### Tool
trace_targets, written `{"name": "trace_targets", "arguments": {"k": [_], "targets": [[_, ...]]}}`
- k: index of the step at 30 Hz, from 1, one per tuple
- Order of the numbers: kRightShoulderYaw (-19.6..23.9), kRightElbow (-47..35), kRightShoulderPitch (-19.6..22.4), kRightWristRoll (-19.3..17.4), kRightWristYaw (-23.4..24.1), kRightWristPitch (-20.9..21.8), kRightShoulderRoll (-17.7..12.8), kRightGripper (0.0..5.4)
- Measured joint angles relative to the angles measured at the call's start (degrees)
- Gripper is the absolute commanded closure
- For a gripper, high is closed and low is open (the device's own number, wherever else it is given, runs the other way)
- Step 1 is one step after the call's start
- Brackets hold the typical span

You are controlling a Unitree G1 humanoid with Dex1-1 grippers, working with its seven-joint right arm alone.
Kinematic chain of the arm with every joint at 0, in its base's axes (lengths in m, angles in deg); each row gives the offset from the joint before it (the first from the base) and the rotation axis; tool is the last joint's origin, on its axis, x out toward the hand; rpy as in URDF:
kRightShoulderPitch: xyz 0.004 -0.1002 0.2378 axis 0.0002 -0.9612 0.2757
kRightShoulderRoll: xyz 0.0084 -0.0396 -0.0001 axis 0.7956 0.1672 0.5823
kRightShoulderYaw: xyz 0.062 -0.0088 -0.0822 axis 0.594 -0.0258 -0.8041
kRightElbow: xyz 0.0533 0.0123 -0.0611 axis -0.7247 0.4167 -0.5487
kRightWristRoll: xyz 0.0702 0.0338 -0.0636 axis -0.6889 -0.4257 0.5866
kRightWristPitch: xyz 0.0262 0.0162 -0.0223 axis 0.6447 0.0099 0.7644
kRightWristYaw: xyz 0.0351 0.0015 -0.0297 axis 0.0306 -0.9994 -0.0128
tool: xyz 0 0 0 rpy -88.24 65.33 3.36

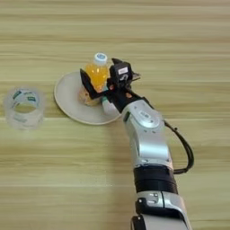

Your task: Move the objects on the table

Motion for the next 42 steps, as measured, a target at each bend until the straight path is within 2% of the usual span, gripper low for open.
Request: {"name": "trace_targets", "arguments": {"k": [10,17,20,30,35,42], "targets": [[-0.06,7.03,2.26,-0.02,-0.7,0.67,-0.04,0.05],[-0.99,15.74,7.27,0.32,-0.98,2.18,-0.06,0.05],[-1.2,17.74,8.2,0.33,-1.04,3.06,-0.05,0.05],[-1.85,18.91,8.66,0.27,-1.22,4.44,0.04,1.05],[-2.1,18.75,8.79,0.26,-1.32,4.44,0.26,1.75],[-2.36,17.38,8.74,0.22,-1.65,3.96,0.41,1.96]]}}
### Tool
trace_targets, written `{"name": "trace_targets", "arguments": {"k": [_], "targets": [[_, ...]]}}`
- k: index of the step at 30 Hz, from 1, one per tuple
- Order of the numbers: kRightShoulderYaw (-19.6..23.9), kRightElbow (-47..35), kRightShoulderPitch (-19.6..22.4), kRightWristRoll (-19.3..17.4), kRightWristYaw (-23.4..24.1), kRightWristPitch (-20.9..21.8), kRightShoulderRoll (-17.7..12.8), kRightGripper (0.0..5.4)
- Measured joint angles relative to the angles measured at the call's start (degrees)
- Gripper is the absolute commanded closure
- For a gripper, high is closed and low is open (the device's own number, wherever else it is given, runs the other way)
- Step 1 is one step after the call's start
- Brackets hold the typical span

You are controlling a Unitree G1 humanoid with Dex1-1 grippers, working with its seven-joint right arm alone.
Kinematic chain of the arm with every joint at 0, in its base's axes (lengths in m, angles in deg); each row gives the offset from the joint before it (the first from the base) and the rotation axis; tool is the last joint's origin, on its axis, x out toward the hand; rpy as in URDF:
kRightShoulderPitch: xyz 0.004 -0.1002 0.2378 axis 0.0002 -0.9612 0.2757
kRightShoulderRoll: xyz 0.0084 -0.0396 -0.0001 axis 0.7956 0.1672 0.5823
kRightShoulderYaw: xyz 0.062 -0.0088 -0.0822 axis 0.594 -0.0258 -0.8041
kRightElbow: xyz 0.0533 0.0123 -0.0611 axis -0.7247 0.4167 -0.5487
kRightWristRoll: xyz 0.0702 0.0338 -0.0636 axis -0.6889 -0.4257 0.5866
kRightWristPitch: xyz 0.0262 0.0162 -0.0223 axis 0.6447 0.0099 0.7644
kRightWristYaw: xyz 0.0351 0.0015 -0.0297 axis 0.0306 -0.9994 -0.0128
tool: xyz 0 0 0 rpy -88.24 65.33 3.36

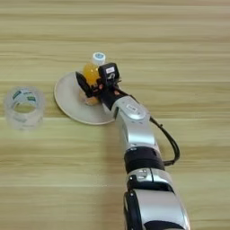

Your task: Move the objects on the table

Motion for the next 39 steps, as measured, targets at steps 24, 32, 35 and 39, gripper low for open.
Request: {"name": "trace_targets", "arguments": {"k": [24,32,35,39], "targets": [[11.76,-3.8,1.22,-2.54,5.03,-1.65,-8.92,1.97],[15.94,6.93,1.84,-2.69,7.4,2.97,-12.37,1.97],[16.49,11.93,2.09,-2.5,8.35,4.61,-13.43,1.97],[16.01,16.84,3.83,-1.99,8.46,6.94,-13.53,1.97]]}}
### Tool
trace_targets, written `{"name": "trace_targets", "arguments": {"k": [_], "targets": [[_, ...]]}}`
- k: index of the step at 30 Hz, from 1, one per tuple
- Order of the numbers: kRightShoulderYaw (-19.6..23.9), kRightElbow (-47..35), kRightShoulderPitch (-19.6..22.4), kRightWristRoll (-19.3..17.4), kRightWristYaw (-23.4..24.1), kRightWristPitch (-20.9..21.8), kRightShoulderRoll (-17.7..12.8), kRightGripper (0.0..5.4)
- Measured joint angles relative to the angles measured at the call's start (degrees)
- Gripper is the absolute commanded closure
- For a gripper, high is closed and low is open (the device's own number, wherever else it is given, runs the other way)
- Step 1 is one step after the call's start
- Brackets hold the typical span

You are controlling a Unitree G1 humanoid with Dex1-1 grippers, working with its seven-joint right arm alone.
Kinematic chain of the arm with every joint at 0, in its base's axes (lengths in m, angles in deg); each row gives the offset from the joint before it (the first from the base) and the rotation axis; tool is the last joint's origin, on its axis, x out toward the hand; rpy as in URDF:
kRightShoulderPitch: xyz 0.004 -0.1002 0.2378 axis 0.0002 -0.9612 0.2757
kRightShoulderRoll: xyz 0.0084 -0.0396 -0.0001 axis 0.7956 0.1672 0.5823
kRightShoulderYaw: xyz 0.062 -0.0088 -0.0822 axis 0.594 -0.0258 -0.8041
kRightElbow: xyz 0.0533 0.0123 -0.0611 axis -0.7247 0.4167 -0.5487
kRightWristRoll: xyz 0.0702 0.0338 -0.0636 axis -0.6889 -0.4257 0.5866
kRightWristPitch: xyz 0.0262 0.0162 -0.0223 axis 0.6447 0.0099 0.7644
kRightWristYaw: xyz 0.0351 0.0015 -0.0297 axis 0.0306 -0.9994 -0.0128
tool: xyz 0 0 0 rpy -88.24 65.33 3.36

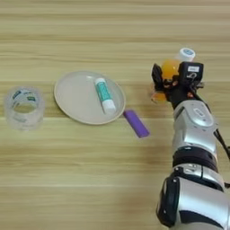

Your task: Move the objects on the table

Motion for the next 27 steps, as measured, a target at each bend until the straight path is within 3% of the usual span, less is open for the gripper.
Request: {"name": "trace_targets", "arguments": {"k": [13,27], "targets": [[-2.31,10.51,2.57,1.74,0.17,3.73,-0.04,1.97],[-3.57,13.48,3.96,1.86,0.85,5.21,-0.02,1.97]]}}
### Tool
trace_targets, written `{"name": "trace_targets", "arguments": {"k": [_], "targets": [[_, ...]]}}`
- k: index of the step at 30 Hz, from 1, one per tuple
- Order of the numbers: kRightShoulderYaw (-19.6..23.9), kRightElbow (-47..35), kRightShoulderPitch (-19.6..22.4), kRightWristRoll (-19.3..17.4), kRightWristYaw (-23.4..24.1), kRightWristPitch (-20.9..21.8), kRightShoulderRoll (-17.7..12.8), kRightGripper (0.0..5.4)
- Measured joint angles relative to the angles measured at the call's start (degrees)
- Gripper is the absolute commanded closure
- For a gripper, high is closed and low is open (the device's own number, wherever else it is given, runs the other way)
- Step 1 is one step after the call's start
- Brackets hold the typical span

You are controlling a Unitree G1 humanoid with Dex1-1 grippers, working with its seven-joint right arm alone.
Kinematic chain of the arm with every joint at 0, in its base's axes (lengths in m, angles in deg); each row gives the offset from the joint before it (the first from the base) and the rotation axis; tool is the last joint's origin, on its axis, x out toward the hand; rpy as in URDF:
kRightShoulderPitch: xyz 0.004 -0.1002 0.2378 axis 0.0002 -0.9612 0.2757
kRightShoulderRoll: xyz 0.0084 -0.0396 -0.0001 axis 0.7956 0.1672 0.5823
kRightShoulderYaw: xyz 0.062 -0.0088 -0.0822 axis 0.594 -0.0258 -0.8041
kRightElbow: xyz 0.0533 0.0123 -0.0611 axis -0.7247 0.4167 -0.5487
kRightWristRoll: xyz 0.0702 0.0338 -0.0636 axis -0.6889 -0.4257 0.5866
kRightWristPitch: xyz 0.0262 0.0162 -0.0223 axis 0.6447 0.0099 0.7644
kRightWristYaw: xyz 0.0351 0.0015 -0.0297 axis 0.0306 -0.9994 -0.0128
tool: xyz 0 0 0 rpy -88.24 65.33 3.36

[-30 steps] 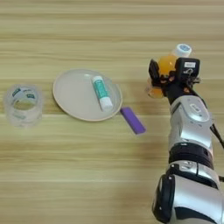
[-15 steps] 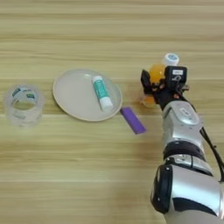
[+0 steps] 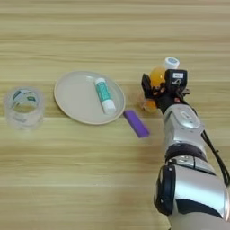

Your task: Move the objects on the table

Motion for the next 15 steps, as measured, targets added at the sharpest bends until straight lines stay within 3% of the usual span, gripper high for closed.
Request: {"name": "trace_targets", "arguments": {"k": [11,15], "targets": [[-0.64,0.12,0.06,0.06,0.17,0.32,0.0,1.97],[-0.75,0.16,0.06,0.06,0.24,0.37,0.0,1.47]]}}
